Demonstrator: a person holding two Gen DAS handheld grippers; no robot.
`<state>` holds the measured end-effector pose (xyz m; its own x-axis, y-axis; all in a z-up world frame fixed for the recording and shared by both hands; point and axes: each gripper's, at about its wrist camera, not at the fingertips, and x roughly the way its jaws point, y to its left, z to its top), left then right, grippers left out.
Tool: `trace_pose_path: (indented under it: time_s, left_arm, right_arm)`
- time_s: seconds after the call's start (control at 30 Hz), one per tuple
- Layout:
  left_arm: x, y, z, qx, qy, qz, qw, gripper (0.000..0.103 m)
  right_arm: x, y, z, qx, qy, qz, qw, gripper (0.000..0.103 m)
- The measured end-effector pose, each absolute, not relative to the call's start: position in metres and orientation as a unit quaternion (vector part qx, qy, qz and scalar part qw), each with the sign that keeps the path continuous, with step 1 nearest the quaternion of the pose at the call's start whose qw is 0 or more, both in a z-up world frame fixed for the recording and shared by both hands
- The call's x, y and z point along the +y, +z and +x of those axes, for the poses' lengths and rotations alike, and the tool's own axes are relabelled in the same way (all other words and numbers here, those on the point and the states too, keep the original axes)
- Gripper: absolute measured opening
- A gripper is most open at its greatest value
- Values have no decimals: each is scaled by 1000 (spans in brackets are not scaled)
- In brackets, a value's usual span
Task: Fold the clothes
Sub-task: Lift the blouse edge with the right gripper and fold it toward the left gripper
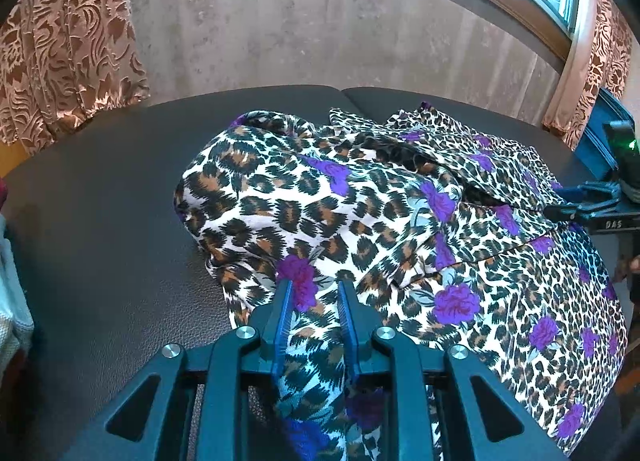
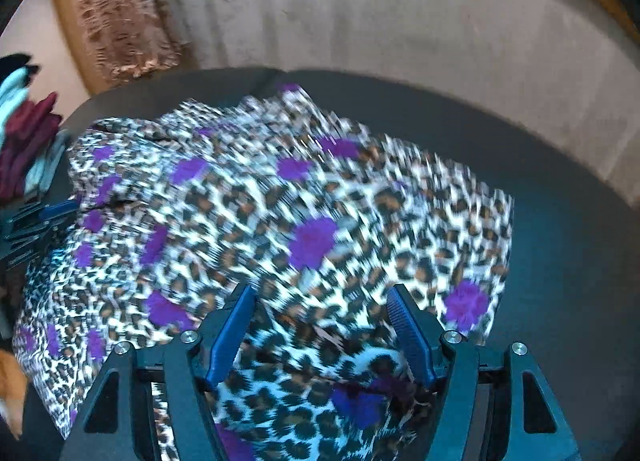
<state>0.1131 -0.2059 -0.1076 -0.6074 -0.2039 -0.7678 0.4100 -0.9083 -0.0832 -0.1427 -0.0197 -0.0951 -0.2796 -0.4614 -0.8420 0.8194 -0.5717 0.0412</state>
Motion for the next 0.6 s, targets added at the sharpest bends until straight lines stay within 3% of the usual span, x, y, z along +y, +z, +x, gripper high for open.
trace_pose_path:
  time_s: [0.1, 0.17, 0.2, 0.33, 0.43, 0.6]
  left_arm:
    - [-206, -108, 114, 126, -888, 407, 173, 22]
    - [-206, -108, 114, 126, -888, 407, 173, 22]
    - [-206, -108, 114, 126, -888, 406, 173, 22]
    - [-205, -109, 114, 126, -889, 405, 173, 22]
    - [-206, -108, 114, 128, -889, 405, 172, 22]
    - [-210, -102, 118, 133, -890, 408, 155, 22]
  right_arm:
    - [-15, -99, -146, 187, -780, 435, 409, 60]
    - [-13, -97, -148, 161, -783, 440, 410, 27]
    - [-12, -94, -149, 150, -786, 440, 408, 22]
    - [-8, -83, -153, 101, -788, 452, 406, 19]
    - [0, -76, -157, 50, -773, 479, 413, 10]
    - [15, -40, -149, -51, -739, 480, 471, 9]
